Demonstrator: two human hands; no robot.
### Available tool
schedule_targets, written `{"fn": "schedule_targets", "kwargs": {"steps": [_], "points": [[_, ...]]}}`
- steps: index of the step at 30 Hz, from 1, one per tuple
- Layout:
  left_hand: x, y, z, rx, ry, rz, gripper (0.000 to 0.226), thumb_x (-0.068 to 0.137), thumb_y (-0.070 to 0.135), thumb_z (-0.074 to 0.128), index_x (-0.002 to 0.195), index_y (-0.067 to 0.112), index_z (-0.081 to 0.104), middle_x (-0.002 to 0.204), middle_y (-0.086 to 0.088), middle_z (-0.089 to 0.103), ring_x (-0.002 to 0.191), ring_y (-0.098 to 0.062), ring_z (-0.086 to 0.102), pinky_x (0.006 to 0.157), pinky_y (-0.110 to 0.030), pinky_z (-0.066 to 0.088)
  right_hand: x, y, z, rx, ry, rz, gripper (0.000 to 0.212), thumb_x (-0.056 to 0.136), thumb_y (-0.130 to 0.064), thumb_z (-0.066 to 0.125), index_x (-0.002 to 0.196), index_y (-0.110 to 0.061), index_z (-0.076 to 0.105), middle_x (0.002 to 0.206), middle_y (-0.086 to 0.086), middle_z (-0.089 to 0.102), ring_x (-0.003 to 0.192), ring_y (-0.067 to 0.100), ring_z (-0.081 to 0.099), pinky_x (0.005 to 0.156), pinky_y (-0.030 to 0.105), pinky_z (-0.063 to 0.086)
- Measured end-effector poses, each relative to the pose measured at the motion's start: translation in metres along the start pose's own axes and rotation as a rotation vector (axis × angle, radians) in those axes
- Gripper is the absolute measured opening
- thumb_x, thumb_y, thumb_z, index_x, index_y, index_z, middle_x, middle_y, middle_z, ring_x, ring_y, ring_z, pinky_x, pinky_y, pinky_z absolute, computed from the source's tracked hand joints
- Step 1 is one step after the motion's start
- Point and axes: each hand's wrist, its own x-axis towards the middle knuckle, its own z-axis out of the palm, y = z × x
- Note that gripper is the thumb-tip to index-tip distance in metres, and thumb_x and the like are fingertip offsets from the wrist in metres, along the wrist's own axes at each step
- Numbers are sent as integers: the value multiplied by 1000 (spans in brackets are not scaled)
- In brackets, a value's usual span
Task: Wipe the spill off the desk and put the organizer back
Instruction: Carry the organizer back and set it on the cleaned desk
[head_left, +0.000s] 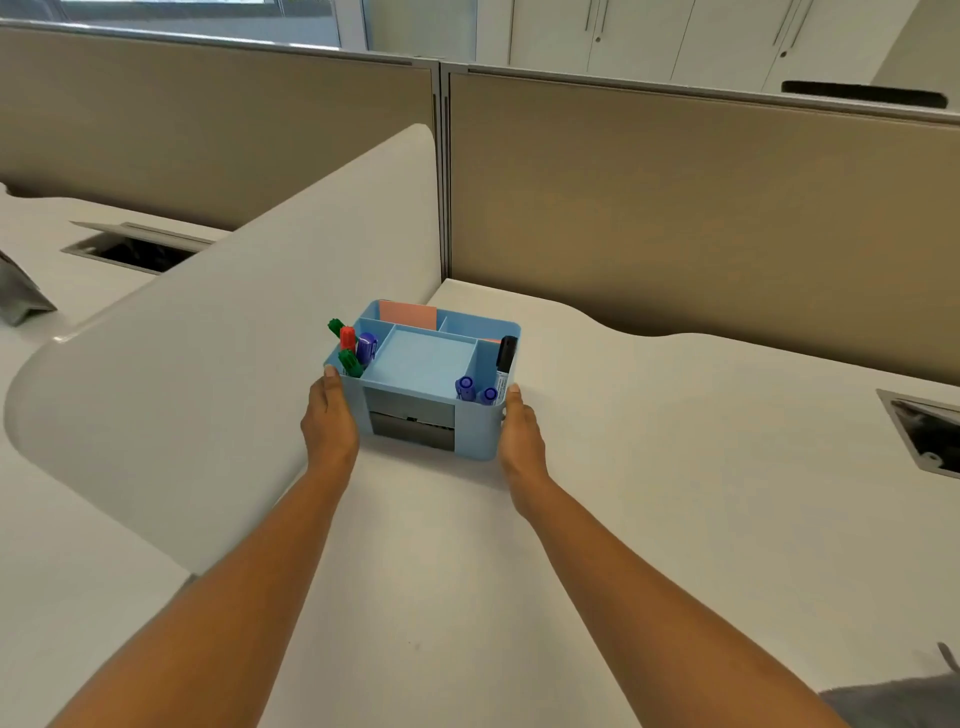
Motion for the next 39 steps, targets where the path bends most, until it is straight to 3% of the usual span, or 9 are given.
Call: {"fn": "schedule_targets", "kwargs": {"steps": [4,7,13,17,20,23,32,39], "points": [[2,-2,5,-28,36,-10,53,95,47,21,136,16,34,141,-10,42,126,-27,40,99,-34,35,11,0,9,70,-10,17,57,93,-57,18,133,-23,39,129,9,54,110,24,53,81,32,44],[2,-3,7,3,30,20,51,96,45,21,130,10,37,132,-15,47,105,-23,44,87,-31,37,15,2,11,102,-11,18,62,90,-62,18,134,-24,42,128,9,56,114,27,54,89,37,45],[0,-5,10,9,24,47,32,96,43,21,101,14,34,118,-23,50,90,-19,42,76,-31,37,19,4,6,106,-14,3,65,87,-66,22,137,-27,38,132,9,54,119,28,51,101,43,43],[1,-5,10,31,27,59,36,97,43,20,105,12,36,119,-22,50,92,-22,44,78,-33,38,19,5,6,99,-36,-35,62,88,-66,21,139,-34,34,137,6,51,122,28,49,107,51,38],[3,-2,9,56,30,68,47,98,39,18,128,8,38,130,-20,48,115,-33,46,96,-41,38,19,5,7,87,-40,-45,60,89,-64,19,139,-35,34,138,5,50,124,28,47,108,51,36],[2,3,11,42,50,50,47,99,35,18,133,9,38,137,-19,44,127,-33,39,107,-44,30,21,5,5,88,-49,-26,60,89,-64,19,139,-34,35,137,6,51,124,28,47,109,50,35],[-9,12,12,45,97,13,43,98,30,19,126,6,41,129,-21,50,119,-35,46,101,-48,38,19,3,-1,81,-65,-14,60,90,-63,18,140,-35,34,139,8,49,127,29,44,108,47,34],[-33,41,30,71,63,64,44,97,28,19,126,3,42,127,-21,51,117,-34,47,97,-47,39,11,-8,-35,159,-31,-18,52,92,-58,21,129,-30,45,119,10,61,107,25,57,93,39,45]]}}
